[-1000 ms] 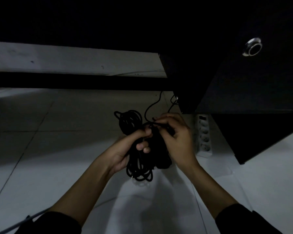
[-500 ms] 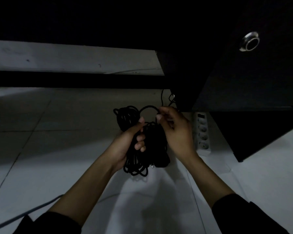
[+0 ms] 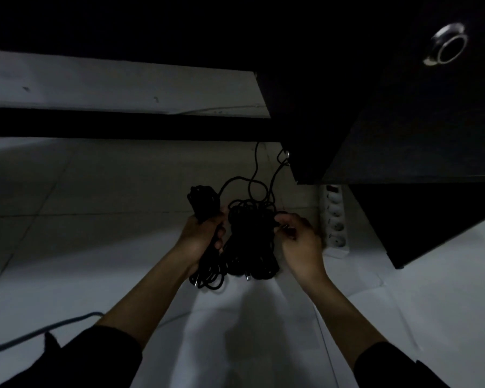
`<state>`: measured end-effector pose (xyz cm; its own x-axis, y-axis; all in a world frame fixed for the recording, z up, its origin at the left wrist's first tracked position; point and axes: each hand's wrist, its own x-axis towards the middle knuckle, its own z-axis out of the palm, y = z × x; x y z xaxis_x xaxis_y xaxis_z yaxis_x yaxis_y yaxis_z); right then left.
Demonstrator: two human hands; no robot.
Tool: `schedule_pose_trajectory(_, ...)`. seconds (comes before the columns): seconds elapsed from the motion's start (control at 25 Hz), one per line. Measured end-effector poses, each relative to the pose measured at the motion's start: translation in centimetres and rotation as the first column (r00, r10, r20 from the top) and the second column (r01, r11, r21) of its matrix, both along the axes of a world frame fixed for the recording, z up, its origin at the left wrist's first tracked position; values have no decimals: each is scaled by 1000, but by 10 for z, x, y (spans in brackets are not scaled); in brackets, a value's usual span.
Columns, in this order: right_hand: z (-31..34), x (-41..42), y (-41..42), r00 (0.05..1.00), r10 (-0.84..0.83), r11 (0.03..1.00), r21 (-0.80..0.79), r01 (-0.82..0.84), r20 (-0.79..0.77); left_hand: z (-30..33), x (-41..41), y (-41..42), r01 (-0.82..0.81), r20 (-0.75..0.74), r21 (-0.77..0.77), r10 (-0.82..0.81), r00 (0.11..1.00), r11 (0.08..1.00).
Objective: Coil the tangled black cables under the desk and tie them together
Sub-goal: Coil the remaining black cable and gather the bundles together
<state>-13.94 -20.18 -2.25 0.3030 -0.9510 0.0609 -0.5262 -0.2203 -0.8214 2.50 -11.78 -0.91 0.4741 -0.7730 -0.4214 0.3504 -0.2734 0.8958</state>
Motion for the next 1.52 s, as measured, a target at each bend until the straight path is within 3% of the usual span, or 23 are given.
schedule_pose_trajectory(0.08, -7, 4, -3, 992, 4, 1000, -5, -5, -124, -13, -3, -8, -21, 47, 70, 18, 999, 997)
schedule_pose_trajectory(0.16, -17, 7, -8, 974, 40, 993, 115, -15, -222, -27, -4, -16, -38, 117, 145, 21, 993, 989)
schedule_pose_trajectory(0.28, -28, 13, -11, 990, -19, 914, 399, 73, -137, -49, 1, -29, -11, 250, 250, -54, 967, 968)
schedule_pose_trajectory(0.44, -36, 23, -13, 970, 81, 910, 414, 21, -229, -67, 6, -44, 90, 425, 368, -253, 869, 926)
schedule_pose_trajectory(0.68, -49, 28, -22, 937, 145, 888, 459, 18, -317, -69, 4, -58, 138, 341, 360, -268, 901, 923)
schedule_pose_trajectory(0.84, -42, 29, -20, 990, 91, 807, 590, -10, -109, -73, -4, -58, 182, 283, 340, -285, 916, 923)
schedule_pose_trajectory(0.96, -51, 30, -24, 998, 32, 772, 635, 13, -59, -78, -14, -55, 155, 180, 280, -211, 961, 947)
schedule_pose_trajectory(1.16, -60, 24, -21, 998, -2, 779, 626, -35, 59, -83, -20, -49, 156, 117, 207, -183, 976, 966)
schedule_pose_trajectory(1.28, -48, 19, -16, 991, -22, 778, 625, -66, 132, -76, -28, -44, 127, -11, 29, -127, 992, 991)
schedule_pose_trajectory(1.4, -30, 9, -13, 990, 2, 811, 579, -84, 140, -60, -41, -38, 155, -109, -114, -167, 980, 981)
schedule_pose_trajectory(1.52, -5, -10, 0, 990, 30, 875, 475, -92, 136, -44, -60, -38, 208, -117, -130, -223, 968, 970)
